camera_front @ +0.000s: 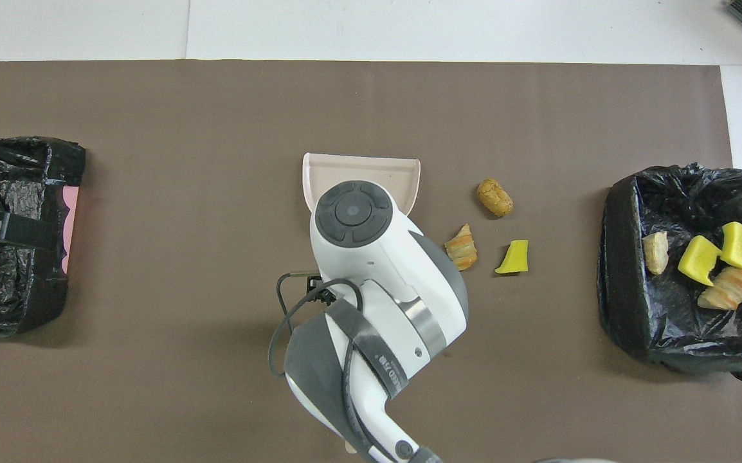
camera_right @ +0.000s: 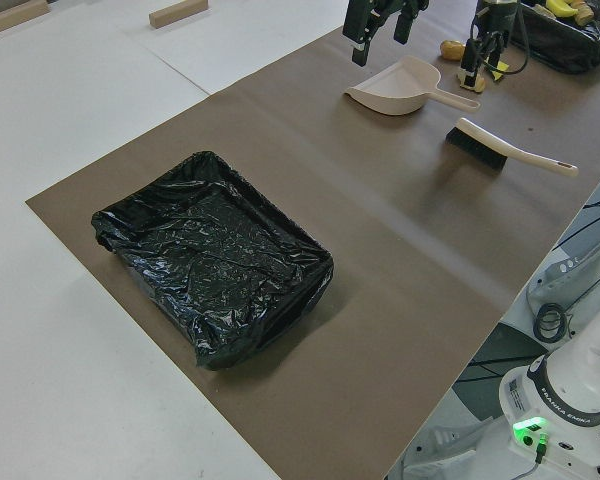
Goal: Sweep and dump trash in bin
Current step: 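Carry the empty dustpan back with the right gripper and set it on the mat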
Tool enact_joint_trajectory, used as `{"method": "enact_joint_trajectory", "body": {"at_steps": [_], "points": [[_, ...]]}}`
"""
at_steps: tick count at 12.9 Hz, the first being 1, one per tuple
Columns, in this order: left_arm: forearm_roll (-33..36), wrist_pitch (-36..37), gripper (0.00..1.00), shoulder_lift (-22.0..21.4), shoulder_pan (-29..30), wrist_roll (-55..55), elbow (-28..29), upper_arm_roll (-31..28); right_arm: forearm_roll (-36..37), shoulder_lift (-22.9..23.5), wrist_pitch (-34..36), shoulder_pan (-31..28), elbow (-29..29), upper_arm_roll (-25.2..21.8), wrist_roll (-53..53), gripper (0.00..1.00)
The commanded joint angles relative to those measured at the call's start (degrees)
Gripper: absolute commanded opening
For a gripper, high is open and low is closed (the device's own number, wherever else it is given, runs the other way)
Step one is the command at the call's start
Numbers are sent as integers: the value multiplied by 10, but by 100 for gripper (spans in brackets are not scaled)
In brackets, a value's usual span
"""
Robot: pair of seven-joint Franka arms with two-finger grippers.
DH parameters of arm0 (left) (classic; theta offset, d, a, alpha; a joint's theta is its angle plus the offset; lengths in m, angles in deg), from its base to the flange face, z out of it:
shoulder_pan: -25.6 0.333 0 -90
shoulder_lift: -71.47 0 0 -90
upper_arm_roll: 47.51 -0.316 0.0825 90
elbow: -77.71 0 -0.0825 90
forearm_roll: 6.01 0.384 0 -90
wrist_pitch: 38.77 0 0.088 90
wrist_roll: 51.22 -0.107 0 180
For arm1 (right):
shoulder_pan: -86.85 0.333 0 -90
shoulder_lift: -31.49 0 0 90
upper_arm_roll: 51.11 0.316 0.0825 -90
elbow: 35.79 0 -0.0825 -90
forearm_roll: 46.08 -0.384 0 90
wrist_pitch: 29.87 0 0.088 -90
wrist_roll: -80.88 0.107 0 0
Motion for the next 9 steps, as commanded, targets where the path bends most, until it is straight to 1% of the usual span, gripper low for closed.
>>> {"method": "enact_joint_trajectory", "body": {"at_steps": [1, 4, 5, 7, 9], "points": [[2, 11, 100, 6, -1, -5, -18, -1, -11, -82, -103, 46, 147, 0, 48, 100], [-4, 8, 100, 3, 4, -6, -18, -2, -11, -163, -192, 96, 298, 0, 65, 100], [-5, 8, 100, 3, 5, -5, -17, -2, -11, -181, -205, 112, 330, 0, 73, 100], [-5, 8, 100, 1, 0, -3, -16, -1, -11, -184, -215, 145, 358, 0, 112, 100], [-5, 8, 100, 0, -8, -2, -15, -7, -11, -183, -236, 165, 374, 0, 141, 100]]}}
